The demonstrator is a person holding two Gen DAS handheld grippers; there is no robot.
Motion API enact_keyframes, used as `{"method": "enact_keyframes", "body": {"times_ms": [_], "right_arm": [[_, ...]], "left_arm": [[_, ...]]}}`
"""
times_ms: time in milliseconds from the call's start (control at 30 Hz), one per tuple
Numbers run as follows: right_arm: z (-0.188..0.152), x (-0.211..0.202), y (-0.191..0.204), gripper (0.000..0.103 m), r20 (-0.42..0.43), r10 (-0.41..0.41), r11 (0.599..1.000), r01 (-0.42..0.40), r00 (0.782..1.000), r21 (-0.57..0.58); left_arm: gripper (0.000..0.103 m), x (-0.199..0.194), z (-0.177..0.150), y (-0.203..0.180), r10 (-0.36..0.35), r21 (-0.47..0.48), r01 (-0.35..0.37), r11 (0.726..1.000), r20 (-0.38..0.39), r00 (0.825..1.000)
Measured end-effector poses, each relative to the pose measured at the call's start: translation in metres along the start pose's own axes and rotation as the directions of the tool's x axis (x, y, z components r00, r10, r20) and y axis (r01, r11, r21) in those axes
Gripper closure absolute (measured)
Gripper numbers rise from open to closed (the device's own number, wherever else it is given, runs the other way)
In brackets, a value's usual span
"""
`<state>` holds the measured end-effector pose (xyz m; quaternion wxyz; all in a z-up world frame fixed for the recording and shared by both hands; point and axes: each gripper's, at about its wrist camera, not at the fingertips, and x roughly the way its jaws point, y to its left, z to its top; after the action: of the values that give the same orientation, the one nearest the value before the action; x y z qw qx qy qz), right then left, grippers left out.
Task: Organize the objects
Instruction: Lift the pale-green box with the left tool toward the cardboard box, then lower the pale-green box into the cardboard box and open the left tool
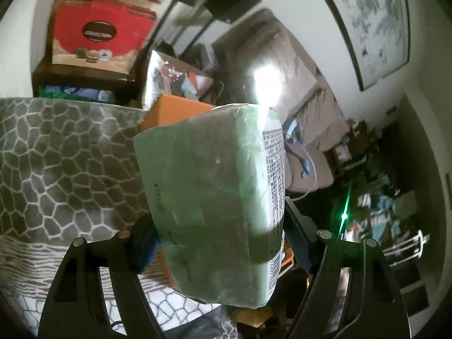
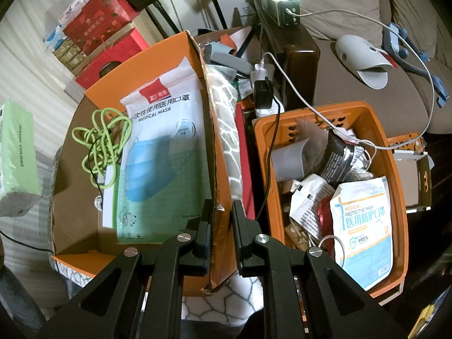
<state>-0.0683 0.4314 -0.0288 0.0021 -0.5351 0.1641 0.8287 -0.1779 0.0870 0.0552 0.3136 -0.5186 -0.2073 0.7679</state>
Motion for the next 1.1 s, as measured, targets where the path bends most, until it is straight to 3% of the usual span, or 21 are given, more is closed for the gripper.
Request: {"method": "enact_keyframes", "body": {"times_ms": [167,533,1100], "right_arm": [[0.002,-0.001,0.001,0.091,0.000,0.003,1.000,-0.003,1.000,0.003],[0.002,-0.002,0.002,0.091,0.000,-0.001,1.000,0.001,1.000,-0.003],[0.002,-0.002,0.002,0.091,0.000,0.000,1.000,0.000,1.000,-0.002]], "left_arm": [[0.029,0.028,-0.006,-0.023,0.002,0.032,0.000,0.999,-0.060,0.998],[0.029,0.091,-0.026,-0.038,-0.011,0.002,0.011,1.000,-0.160,0.987],[0.026,0.140,-0.041,-0.022,0.024,-0.047,-0.036,0.998,-0.243,0.970]]}}
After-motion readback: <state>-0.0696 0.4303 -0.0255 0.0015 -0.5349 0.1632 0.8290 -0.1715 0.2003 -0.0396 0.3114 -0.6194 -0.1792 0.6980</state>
